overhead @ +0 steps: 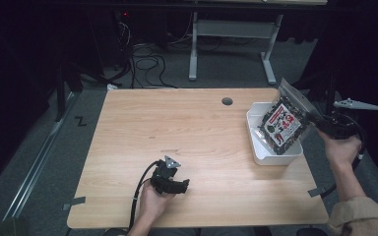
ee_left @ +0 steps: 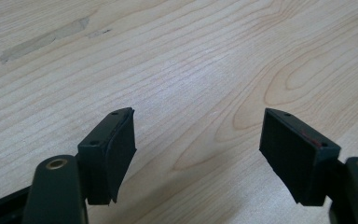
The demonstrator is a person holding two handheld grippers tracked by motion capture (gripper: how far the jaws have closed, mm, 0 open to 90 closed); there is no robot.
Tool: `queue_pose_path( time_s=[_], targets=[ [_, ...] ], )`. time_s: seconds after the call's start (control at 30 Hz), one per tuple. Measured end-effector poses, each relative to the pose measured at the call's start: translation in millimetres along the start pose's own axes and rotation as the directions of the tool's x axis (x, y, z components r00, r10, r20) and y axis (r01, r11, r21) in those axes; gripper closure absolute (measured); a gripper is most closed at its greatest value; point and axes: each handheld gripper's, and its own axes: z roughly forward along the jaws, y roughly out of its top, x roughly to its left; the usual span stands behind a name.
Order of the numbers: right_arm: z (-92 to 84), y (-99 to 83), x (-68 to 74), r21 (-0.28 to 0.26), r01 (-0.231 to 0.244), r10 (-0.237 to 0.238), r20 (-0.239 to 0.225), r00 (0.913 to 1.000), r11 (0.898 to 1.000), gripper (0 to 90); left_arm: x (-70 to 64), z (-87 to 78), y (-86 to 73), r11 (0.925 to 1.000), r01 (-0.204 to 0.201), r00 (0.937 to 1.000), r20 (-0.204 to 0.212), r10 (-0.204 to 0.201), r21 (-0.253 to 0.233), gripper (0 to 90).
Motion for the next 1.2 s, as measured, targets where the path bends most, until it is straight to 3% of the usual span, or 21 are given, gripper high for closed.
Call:
queue_pose_path(
  time_s=[0.3,0.73,0.97,1.2],
  targets=[
    [1.4,-5.0,-7.1,0.013,-0.030,0.030,0.007,0.9995,0.999,78.7,-0.2,0.5,-0.1,1.0000,0.000,1.0000,0.000,0.000,0.002,27.1],
    [-1.5,-4.6,-11.0,0.005,-0.033,0.033,0.051,0.9981,0.999,49.7,-0.2,-0.1,-0.1,1.0000,-0.002,1.0000,-0.001,0.002,-0.002,27.1],
    [-8.7,-6.5,-15.2,-0.012,-0.047,0.048,0.074,0.9961,0.999,41.8,-0.1,-0.7,0.0,1.0000,0.000,1.0000,-0.001,0.000,-0.008,27.1],
    [-22.0,-10.1,-7.7,-0.031,-0.007,0.009,0.063,0.9980,0.999,40.8,-0.8,-2.5,0.0,0.9998,0.000,1.0000,-0.003,0.000,-0.022,27.2]
  ],
)
